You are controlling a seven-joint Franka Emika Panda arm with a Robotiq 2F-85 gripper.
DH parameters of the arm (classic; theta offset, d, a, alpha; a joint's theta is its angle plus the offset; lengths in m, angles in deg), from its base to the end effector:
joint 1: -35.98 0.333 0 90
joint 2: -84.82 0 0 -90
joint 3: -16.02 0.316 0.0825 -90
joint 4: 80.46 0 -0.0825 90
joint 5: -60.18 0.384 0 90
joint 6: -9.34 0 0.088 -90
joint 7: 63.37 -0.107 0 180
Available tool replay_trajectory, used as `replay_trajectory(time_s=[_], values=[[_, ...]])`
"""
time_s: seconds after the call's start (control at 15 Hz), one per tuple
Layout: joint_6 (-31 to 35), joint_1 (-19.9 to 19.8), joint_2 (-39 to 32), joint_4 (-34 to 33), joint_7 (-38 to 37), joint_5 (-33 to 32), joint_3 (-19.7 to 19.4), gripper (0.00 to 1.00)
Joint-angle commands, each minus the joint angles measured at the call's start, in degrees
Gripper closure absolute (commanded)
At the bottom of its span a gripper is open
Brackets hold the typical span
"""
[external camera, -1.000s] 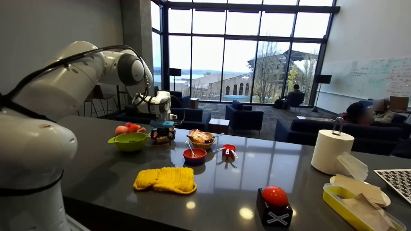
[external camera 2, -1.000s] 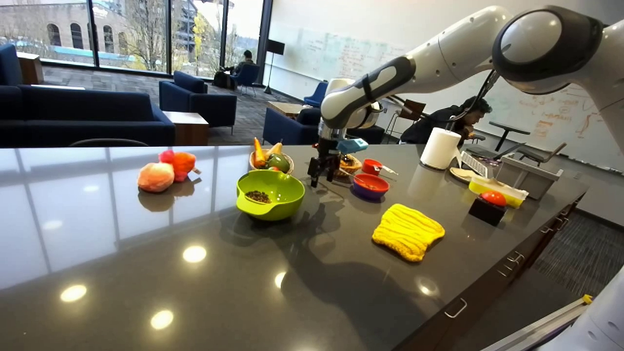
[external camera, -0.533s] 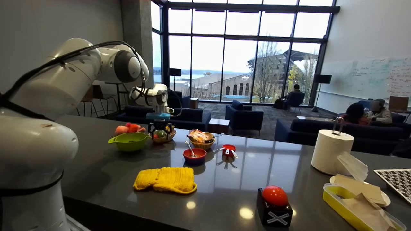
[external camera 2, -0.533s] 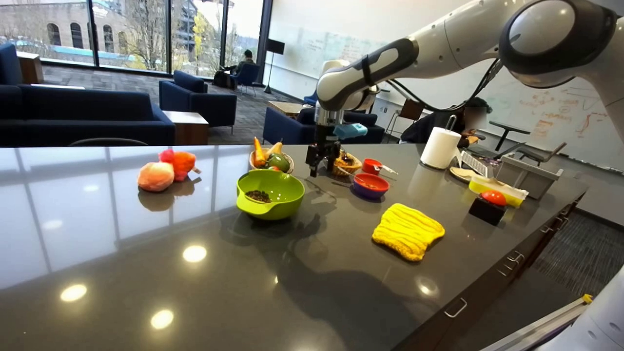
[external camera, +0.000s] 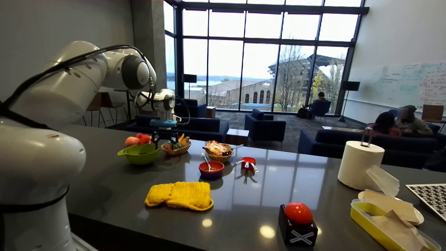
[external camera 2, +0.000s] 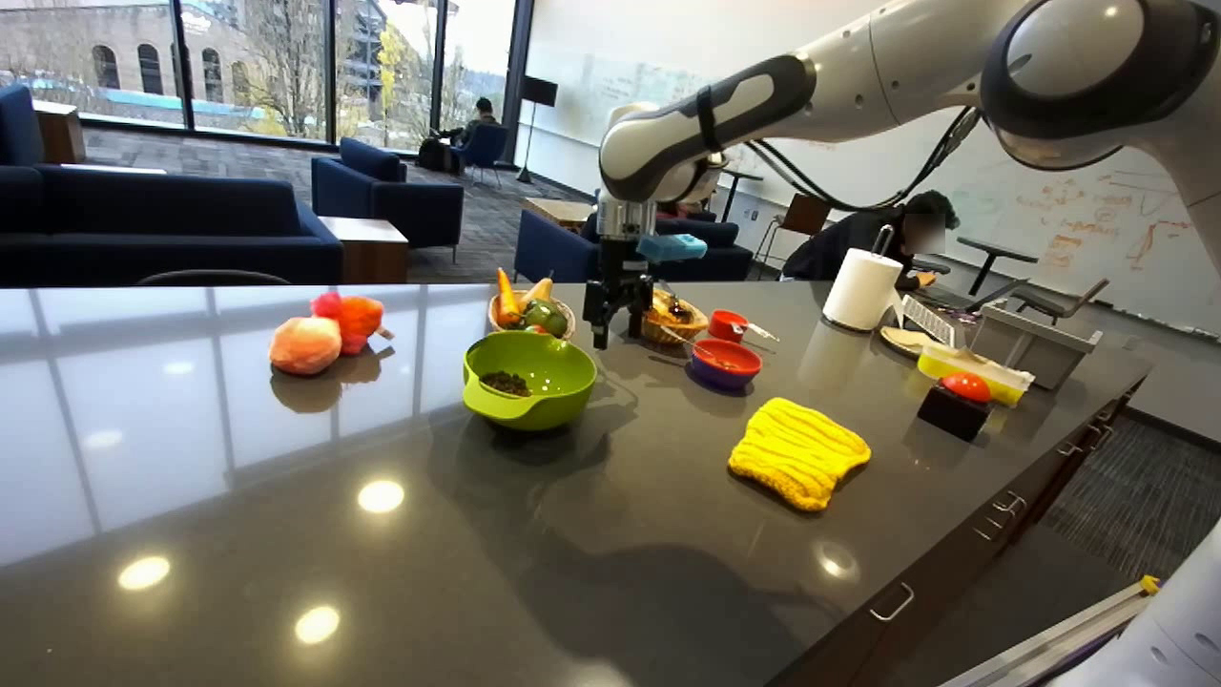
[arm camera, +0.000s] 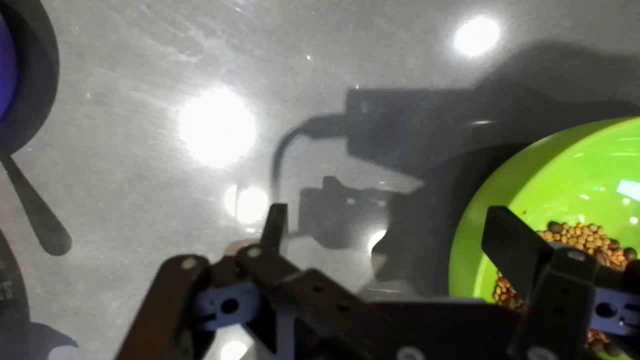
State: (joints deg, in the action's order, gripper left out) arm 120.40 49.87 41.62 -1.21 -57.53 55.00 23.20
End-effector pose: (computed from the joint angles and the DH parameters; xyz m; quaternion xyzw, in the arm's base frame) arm 0.6708 0.2337 0.2510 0.9662 0.2390 -0.0958 0.0089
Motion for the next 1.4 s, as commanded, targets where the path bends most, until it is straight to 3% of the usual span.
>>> replay_trajectory(time_s=[0.0,0.53,1.33], values=[[-3.3,-0.2,1.4,-0.2,-1.0,1.8,1.2,0.00],[-3.1,-1.2,1.2,-0.4,0.9,8.5,3.7,0.00],[5.3,-2.1,1.5,8.1,9.2,8.1,4.9,0.00]])
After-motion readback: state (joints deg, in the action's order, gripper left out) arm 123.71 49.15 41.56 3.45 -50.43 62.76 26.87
